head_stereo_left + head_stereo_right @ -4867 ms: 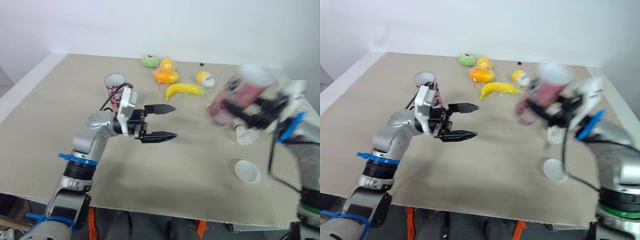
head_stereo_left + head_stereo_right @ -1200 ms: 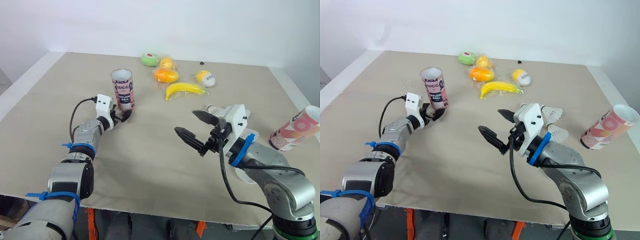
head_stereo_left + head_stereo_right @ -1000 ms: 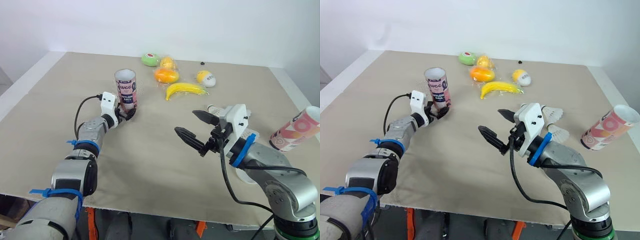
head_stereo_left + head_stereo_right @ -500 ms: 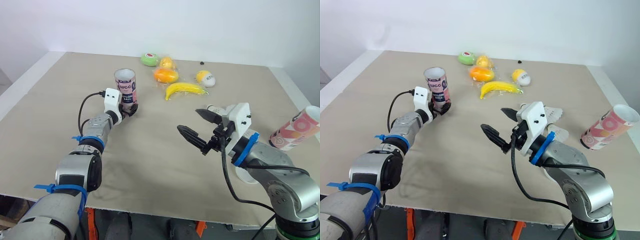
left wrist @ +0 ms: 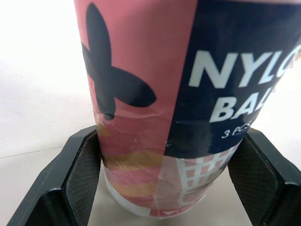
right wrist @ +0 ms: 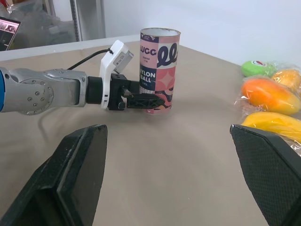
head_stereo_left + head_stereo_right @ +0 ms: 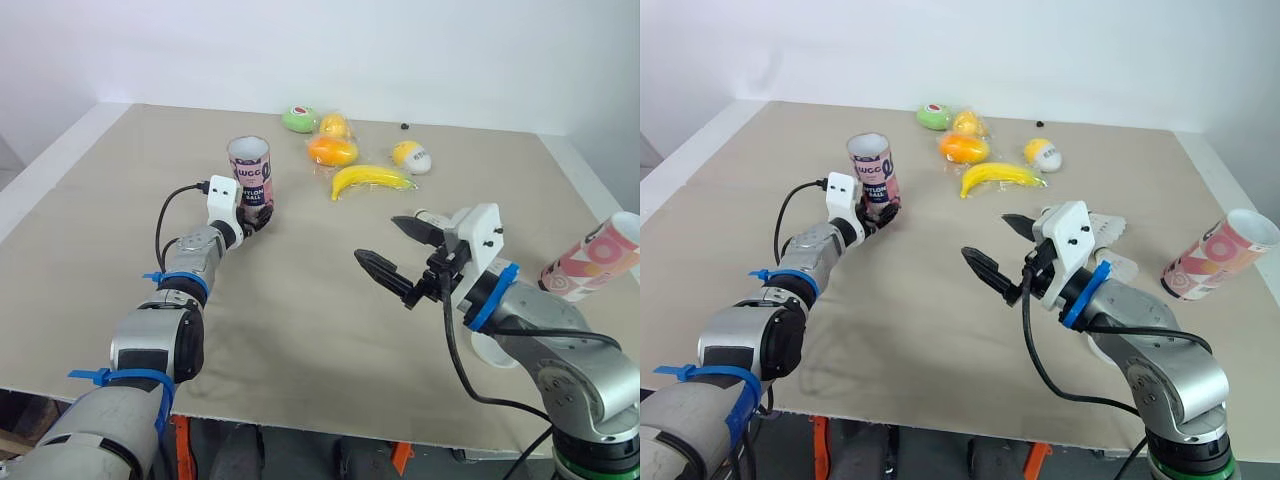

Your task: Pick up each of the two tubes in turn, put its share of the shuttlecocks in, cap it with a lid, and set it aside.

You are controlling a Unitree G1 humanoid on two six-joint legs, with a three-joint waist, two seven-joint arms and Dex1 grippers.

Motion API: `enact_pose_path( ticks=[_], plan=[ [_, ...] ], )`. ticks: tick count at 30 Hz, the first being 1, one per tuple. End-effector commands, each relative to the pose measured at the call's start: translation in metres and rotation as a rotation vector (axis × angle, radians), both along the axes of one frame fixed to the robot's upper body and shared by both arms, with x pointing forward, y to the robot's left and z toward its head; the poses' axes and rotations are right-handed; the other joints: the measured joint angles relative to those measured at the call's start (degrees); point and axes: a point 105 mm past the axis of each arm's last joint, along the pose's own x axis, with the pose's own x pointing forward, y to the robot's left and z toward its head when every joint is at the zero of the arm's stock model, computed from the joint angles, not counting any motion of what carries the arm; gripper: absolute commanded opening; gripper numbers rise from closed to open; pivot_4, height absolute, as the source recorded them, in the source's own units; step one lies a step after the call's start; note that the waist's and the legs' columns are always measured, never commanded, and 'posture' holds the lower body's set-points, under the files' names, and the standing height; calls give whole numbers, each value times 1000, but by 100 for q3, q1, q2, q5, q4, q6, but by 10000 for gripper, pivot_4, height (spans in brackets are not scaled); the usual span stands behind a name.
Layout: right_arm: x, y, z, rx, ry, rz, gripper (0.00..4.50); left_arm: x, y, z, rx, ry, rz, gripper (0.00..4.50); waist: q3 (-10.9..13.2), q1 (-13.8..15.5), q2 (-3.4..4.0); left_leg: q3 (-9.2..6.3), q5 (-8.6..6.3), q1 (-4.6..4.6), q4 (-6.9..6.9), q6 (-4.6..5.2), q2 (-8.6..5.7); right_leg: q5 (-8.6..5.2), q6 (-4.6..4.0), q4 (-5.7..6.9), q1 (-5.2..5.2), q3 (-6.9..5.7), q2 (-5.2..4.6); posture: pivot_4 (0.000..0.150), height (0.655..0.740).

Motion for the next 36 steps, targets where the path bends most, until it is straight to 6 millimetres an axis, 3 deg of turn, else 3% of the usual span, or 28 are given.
enact_pose_path(
  ticks=[1,10,13,24,30,34,36],
  plan=[
    [-6,1,17,0,-77,9,45000,1,4,12,4,-55,-4,37748,0,0,0,0,0,0,0,0,0,0,0,0,0,0,0,1500,7179],
    [-6,2,17,0,-74,14,45000,-1,1,8,-11,-47,-28,37748,0,0,0,0,0,0,1,0,0,0,0,1,1,0,0,1500,7179],
    [-7,2,17,0,-74,15,45000,-1,1,7,-9,-42,-29,31564,0,0,0,0,0,0,1,0,0,0,0,1,0,0,0,1500,7179],
    [-10,0,16,-4,-66,12,45000,-3,1,13,36,-76,-77,31564,0,0,0,-1,0,0,2,0,0,1,0,2,1,0,0,1500,7179],
    [-6,-20,7,-23,-14,-60,45000,-24,-21,22,160,-118,-437,31564,0,-1,0,-1,0,0,1,0,-1,1,0,2,1,0,0,1500,7179],
    [14,-38,-11,9,72,-186,45000,-72,-23,11,404,-21,-950,31564,-1,-16,2,0,0,0,-1,-1,1,2,-7,2,0,-1,1,1500,7179],
    [30,-50,-19,32,107,-274,45000,-84,-15,8,506,20,-1060,31564,-1,-38,2,0,1,0,0,0,2,4,-9,3,0,1,2,1500,7179]
  ],
)
